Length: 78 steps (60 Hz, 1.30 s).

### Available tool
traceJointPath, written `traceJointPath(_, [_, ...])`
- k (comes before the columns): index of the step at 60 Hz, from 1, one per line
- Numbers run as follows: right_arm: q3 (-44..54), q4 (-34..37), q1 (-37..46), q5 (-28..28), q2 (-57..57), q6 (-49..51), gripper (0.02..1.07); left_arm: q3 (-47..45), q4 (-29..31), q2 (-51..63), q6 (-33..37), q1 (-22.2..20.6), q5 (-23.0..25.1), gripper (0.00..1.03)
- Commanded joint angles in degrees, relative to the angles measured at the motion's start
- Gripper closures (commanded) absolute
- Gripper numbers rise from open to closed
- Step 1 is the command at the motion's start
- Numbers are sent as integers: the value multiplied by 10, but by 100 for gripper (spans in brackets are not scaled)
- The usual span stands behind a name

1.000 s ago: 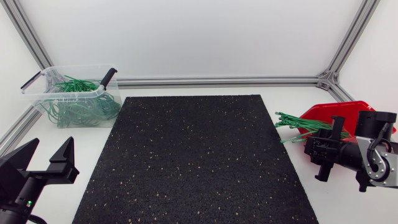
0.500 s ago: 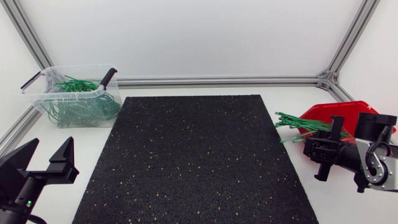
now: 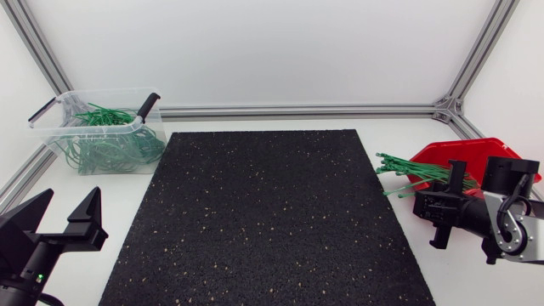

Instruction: Take a green cable tie from the red box, thread the tail through the head to close it, then place it in the transparent bin on the left.

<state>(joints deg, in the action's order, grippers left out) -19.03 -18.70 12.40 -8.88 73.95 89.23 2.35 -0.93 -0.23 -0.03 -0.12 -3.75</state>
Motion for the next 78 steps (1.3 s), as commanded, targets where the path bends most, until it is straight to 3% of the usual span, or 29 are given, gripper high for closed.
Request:
traceJointPath(1, [9,-13,-4,3,8,21,101,-23,15,-5,-8,1,1,3])
traceJointPath(15, [0,25,-3,4,-30,17,101,-23,15,-5,-8,0,1,3])
traceJointPath(33, [-105,266,-14,-14,-145,-51,101,-23,13,-6,-7,-2,2,3])
traceJointPath(45, [-182,385,-45,-28,-177,-110,101,-16,7,-6,-1,5,2,3])
traceJointPath(53, [-217,437,-79,-29,-202,-147,101,-6,10,-6,-1,7,2,3])
traceJointPath(64, [-305,565,-147,-29,-210,-215,101,18,15,1,-13,9,1,3])
traceJointPath(78, [-415,700,-274,-39,-187,-359,101,64,22,81,-38,7,2,3])
